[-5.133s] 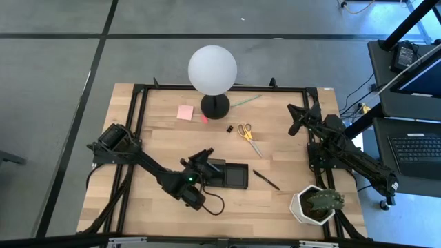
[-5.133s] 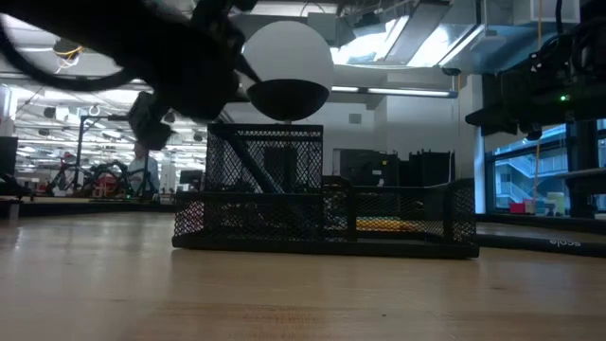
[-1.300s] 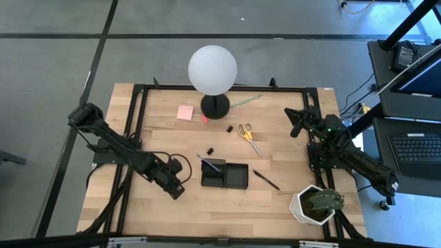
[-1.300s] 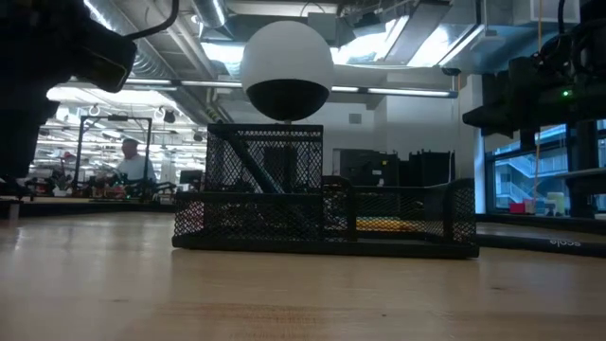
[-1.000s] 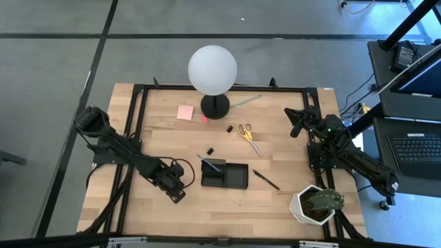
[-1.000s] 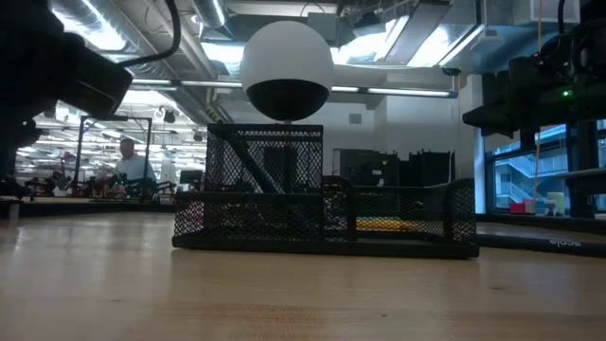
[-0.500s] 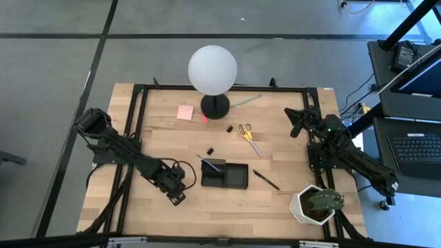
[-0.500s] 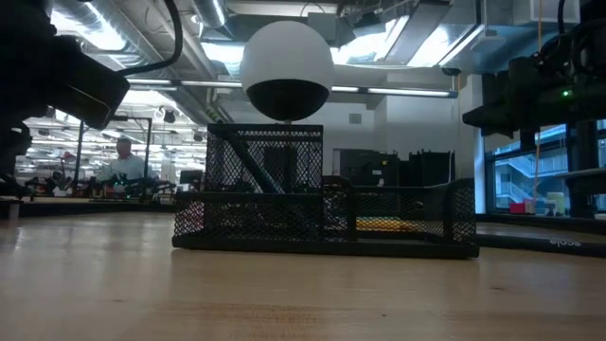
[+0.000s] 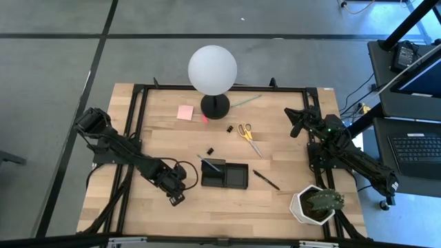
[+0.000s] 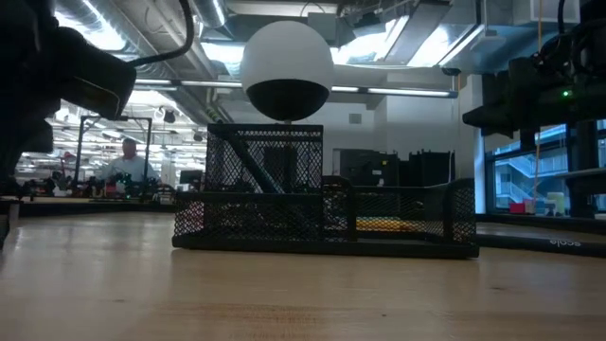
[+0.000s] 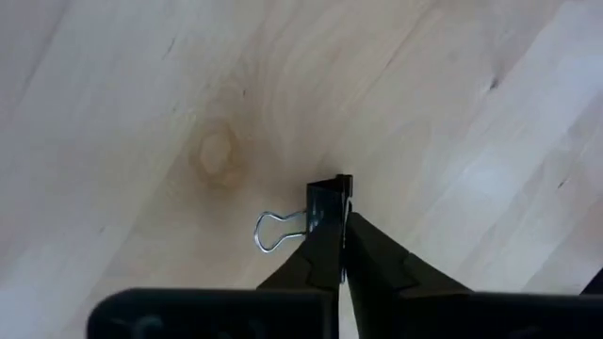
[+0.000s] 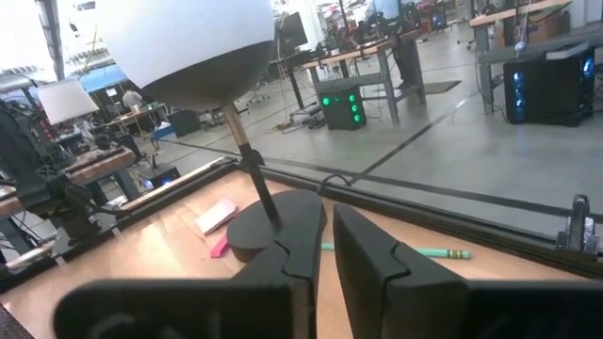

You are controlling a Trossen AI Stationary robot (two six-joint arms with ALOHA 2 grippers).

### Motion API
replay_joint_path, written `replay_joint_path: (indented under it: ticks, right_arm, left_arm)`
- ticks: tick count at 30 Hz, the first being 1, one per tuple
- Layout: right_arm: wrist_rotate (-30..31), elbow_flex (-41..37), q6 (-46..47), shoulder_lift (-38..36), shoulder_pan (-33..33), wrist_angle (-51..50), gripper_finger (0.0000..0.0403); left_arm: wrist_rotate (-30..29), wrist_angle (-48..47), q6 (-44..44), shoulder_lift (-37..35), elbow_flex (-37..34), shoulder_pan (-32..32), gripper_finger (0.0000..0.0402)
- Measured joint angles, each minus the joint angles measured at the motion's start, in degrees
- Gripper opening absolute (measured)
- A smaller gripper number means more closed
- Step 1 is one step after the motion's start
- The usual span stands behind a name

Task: Pick and place office supplies into organizer
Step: Put the bottom black binder clip into the black desk organizer

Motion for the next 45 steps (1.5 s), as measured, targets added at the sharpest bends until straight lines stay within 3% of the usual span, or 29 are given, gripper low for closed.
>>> replay_joint_path:
  ticks: [4, 12, 19, 30, 45]
  right_arm:
    - [0.0, 0.0, -0.1, -0.02, 0.0, 0.0, 0.0037]
    - [0.0, 0.0, -0.14, 0.0, 0.0, 0.0, 0.0037]
    - [0.0, 0.0, -0.12, 0.0, 0.0, 0.0, 0.0037]
    - [0.0, 0.0, -0.05, 0.0, 0.0, 0.0, 0.0037]
    - [0.0, 0.0, -0.16, 1.61, 0.0, 0.04, 0.0037]
  left_arm:
    - [-1.75, 0.1, 3.2, 0.02, 0.39, -0.06, 0.0004]
    - [-13.27, 3.14, 16.21, 0.11, 2.86, 0.0, 0.0003]
    - [-23.3, 11.7, 26.15, 0.11, 3.05, 0.0, 0.0002]
    - [-30.27, 23.37, 36.07, 0.11, 1.7, 0.02, 0.0002]
    - [-32.43, 35.59, 38.48, 0.17, -4.74, 0.48, 0.0002]
